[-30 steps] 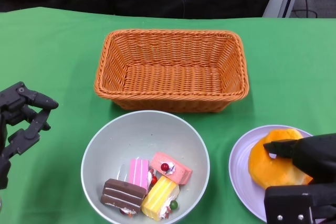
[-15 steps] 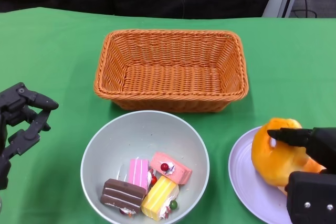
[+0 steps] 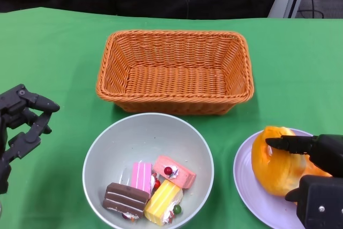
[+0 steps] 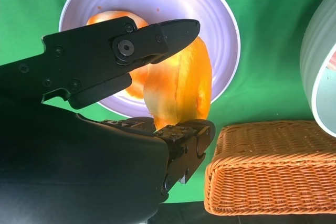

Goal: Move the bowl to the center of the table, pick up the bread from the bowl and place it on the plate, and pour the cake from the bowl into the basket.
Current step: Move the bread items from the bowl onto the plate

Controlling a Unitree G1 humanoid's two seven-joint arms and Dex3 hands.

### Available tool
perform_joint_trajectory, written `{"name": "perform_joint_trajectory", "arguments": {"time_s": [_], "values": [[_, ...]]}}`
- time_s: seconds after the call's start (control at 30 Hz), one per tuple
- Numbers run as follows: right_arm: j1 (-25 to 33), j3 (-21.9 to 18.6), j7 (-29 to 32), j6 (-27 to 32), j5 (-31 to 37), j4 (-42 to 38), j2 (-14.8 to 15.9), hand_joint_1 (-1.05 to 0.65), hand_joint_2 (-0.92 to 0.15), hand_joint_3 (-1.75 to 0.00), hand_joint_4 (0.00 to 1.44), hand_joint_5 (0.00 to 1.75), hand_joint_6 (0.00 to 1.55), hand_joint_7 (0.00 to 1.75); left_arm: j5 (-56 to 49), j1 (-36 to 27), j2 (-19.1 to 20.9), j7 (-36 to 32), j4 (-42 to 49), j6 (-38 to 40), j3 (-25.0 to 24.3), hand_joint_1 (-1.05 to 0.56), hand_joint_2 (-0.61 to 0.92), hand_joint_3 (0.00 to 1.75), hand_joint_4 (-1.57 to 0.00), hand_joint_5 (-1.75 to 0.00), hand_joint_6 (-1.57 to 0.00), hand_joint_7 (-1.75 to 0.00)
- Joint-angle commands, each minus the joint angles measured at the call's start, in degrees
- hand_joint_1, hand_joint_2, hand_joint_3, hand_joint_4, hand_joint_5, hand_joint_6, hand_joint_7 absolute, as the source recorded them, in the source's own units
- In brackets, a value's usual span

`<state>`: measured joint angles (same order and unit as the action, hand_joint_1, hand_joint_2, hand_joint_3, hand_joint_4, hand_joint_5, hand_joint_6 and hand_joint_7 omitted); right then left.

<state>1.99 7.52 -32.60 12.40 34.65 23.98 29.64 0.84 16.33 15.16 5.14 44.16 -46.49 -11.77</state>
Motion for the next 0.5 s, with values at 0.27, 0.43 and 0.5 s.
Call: {"name": "perform_joint_trajectory", "arguments": {"time_s": [0.27,0.43,0.5], "values": [[0.5,0.5,-0.8,2.7,2.4,1.3,1.6,-0.60,-0.92,-0.07,0.17,0.00,0.38,0.01,0.4,0.2,1.0,-0.2,0.6,-0.4,-0.4,-0.09,0.90,0.46,-0.74,-1.53,-0.75,-1.14],[0.4,0.9,-1.5,4.5,3.9,2.1,1.9,-0.59,-0.92,-0.07,0.18,0.01,0.38,0.01,0.6,0.3,1.0,0.0,0.8,-0.8,-0.4,-0.08,0.91,0.45,-0.74,-1.53,-0.74,-1.14],[0.4,0.9,-1.7,4.8,4.3,2.3,2.0,-0.59,-0.92,-0.07,0.18,0.01,0.38,0.00,0.7,0.3,1.0,0.1,0.8,-0.8,-0.4,-0.08,0.91,0.45,-0.73,-1.54,-0.74,-1.14]]}}
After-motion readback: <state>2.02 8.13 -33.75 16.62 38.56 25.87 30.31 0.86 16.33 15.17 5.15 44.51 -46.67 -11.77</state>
